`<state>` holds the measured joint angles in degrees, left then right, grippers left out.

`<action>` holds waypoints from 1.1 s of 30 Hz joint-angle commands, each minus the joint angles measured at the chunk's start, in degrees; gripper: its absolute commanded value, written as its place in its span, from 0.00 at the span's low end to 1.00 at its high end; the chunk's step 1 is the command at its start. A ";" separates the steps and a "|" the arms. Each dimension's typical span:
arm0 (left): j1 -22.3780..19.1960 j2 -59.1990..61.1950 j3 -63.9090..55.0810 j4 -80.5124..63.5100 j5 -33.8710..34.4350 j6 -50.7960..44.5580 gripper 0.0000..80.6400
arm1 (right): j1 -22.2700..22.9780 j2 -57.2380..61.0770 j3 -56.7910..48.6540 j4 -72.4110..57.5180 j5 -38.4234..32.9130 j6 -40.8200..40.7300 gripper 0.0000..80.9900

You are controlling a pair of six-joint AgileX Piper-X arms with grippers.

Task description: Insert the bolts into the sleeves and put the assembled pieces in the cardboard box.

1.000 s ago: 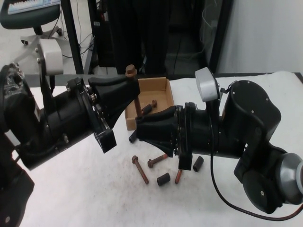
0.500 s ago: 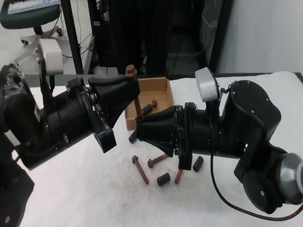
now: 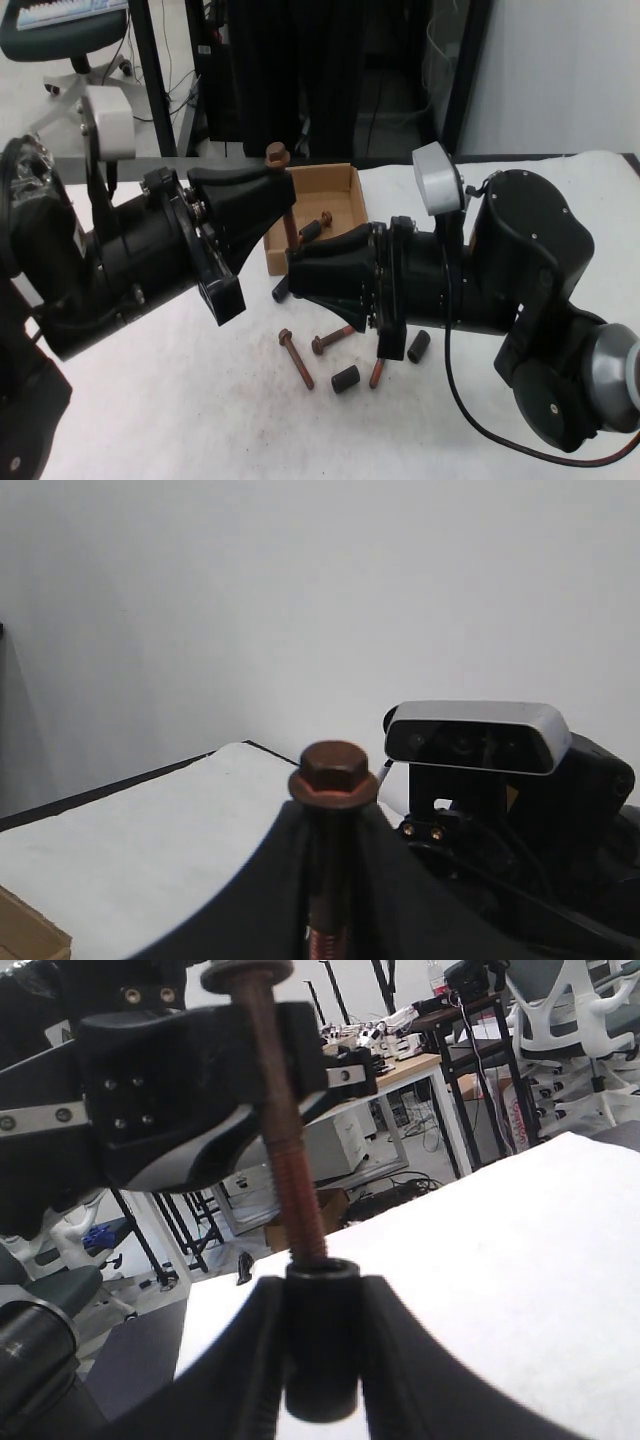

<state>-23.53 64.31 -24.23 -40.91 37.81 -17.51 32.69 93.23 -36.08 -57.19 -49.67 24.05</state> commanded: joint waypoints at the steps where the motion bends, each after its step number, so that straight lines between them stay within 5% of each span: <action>1: 0.19 -0.09 -0.31 -0.38 0.82 0.41 0.00 | 0.06 -0.66 -0.56 -2.24 -0.43 -0.49 0.01; 23: 0.19 -0.09 -0.31 1.72 2.34 0.62 0.01 | -0.08 -0.66 -4.56 -1.84 -0.43 -0.05 0.01; 25: 0.19 -0.09 -0.31 1.72 4.14 0.62 0.08 | -0.08 -0.66 -4.56 -1.84 -0.43 -0.05 0.01; 33: 0.19 -0.09 -0.31 1.72 6.42 -2.67 0.66 | -0.08 -0.66 -4.52 -1.84 -0.43 0.51 0.01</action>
<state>-23.03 64.31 -24.48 -39.21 42.74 -18.58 32.69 93.37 -39.92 -57.83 -50.91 24.44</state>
